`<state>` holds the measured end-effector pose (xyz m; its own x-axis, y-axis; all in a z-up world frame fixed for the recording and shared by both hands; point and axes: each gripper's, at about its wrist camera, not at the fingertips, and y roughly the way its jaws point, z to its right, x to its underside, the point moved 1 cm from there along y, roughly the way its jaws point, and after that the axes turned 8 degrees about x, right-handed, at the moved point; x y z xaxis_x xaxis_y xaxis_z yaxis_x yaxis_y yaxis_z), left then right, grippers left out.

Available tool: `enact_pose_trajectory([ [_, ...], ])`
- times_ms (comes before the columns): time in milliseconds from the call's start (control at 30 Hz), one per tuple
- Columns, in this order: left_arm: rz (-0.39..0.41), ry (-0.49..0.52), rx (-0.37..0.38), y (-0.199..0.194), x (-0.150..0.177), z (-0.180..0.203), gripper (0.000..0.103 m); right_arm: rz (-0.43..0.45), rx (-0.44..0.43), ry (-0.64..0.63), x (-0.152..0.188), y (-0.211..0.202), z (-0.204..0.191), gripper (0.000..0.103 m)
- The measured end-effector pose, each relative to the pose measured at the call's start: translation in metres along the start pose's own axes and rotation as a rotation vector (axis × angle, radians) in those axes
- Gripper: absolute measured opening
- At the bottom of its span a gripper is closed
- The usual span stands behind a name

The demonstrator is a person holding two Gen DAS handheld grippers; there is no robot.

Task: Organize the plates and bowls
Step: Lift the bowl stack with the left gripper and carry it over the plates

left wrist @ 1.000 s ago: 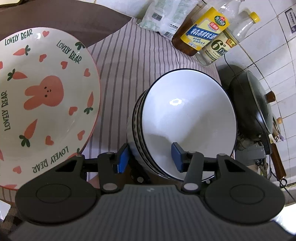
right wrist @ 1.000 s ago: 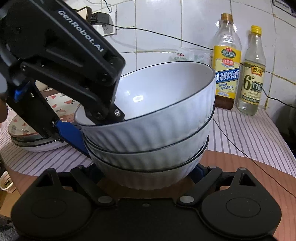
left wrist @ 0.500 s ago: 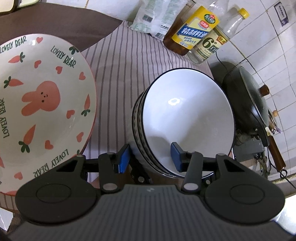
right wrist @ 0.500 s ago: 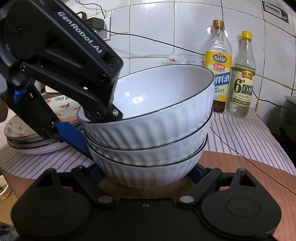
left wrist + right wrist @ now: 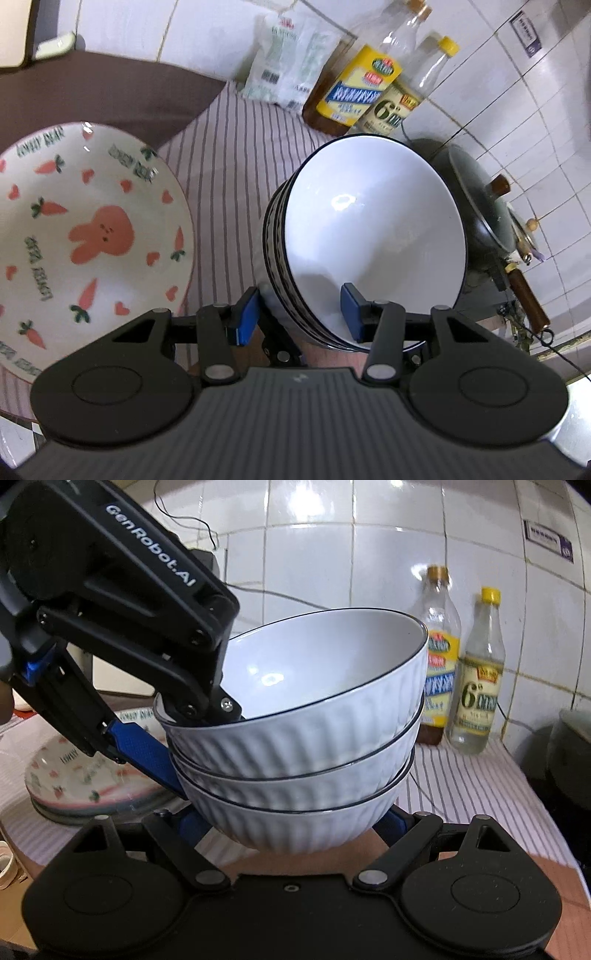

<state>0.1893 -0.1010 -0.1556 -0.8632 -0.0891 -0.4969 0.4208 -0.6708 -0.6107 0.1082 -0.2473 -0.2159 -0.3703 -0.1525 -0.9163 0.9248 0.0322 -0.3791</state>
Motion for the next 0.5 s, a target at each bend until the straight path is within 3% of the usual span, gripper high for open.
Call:
enact_pose_trajectory([
  [200, 0.046, -0.011, -0.005, -0.040, -0.007, -0.007, 0.046, 0.035, -0.037, -0.015, -0.023, -0.005, -0.024, 0.093],
  [500, 0.103, -0.010, -0.080, -0.104, -0.016, -0.037, 0.046, 0.070, -0.146, -0.026, -0.054, 0.005, -0.077, 0.093],
])
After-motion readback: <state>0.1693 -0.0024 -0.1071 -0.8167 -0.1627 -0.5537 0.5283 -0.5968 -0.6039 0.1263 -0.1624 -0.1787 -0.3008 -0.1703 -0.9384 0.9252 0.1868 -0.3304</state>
